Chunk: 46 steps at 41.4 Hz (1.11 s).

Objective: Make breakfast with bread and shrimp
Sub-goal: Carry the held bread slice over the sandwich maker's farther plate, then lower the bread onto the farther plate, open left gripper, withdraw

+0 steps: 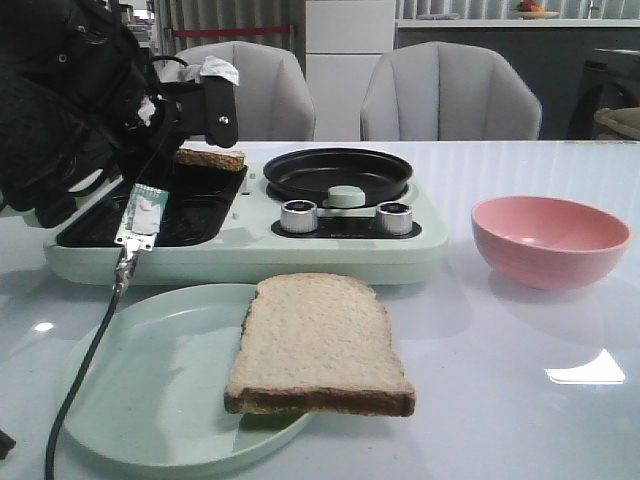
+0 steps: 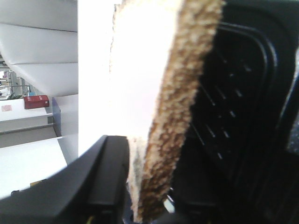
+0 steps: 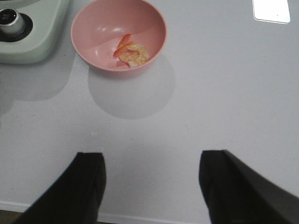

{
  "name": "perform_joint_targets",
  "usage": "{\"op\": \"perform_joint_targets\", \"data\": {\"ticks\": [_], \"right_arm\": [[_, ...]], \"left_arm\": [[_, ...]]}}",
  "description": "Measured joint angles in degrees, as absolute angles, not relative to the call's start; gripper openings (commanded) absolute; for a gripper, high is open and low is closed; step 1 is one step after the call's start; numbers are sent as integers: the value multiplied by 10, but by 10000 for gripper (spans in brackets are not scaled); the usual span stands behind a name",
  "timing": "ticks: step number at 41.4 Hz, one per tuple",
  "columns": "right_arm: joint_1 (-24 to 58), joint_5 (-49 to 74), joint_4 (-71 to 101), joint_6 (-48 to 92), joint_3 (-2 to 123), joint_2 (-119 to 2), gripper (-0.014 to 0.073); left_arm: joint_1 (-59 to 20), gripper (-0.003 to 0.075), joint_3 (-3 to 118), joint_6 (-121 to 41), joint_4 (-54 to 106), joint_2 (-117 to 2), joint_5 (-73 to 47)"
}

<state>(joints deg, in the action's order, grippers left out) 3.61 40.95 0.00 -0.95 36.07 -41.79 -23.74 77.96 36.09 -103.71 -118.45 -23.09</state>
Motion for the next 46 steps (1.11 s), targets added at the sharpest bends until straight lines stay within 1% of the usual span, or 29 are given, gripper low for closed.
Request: {"op": "perform_joint_targets", "data": {"ticks": [7, 12, 15, 25, 32, 40, 46], "right_arm": [[36, 409, 0, -10, 361, -418, 549], [36, 409, 0, -10, 361, -418, 549], [36, 409, 0, -10, 361, -418, 549], [36, 409, 0, -10, 361, -418, 549], [36, 409, 0, -10, 361, -418, 549], [36, 409, 0, -10, 361, -418, 549], [36, 409, 0, -10, 361, -418, 549]], "left_arm": [[-237, 448, 780, 361, -1037, -1184, -251], [-237, 509, 780, 361, -1036, -1184, -268], [-237, 526, 780, 361, -1032, -1184, -277], [-237, 526, 760, 361, -1019, -1183, -301], [-237, 526, 730, 360, -1014, -1160, -300], [-237, 525, 709, 357, -974, -1113, -289], [-261, 524, 698, 334, -917, -1064, -305]]}}
